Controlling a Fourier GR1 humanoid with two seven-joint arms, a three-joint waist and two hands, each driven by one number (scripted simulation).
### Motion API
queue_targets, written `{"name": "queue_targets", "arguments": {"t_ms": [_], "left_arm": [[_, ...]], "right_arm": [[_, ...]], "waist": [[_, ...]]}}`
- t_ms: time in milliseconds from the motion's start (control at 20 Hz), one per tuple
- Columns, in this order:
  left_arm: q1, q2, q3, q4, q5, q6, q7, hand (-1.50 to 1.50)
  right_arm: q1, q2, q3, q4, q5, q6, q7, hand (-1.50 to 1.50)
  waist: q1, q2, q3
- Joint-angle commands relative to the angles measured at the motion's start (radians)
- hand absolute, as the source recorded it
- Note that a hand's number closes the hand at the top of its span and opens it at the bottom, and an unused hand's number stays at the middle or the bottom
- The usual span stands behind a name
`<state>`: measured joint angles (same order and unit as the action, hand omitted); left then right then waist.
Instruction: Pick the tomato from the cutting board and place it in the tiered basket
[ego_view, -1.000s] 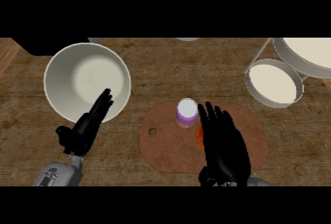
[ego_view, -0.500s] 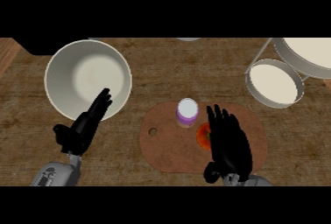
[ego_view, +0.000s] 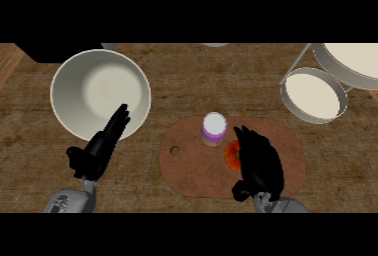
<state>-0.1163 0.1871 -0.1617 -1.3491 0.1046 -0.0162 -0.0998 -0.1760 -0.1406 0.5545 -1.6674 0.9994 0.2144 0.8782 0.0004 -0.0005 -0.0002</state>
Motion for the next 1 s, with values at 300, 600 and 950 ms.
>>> {"name": "queue_targets", "arguments": {"t_ms": [300,600,950], "left_arm": [[-0.023,0.024,0.076,0.054,0.006,-0.065,-0.028,0.00],[-0.034,-0.038,0.080,0.096,-0.046,-0.071,-0.060,0.00],[0.041,-0.025,0.084,-0.022,-0.019,-0.037,0.001,0.00]], "right_arm": [[-0.068,0.049,-0.076,0.197,0.037,-0.235,-0.270,1.50],[-0.023,0.120,-0.051,0.121,0.132,-0.177,-0.235,1.50],[0.122,-0.371,-0.484,0.122,-0.118,-0.126,-0.476,1.50]], "waist": [[0.002,0.002,0.000],[-0.001,0.000,0.000],[-0.072,0.005,0.005]]}}
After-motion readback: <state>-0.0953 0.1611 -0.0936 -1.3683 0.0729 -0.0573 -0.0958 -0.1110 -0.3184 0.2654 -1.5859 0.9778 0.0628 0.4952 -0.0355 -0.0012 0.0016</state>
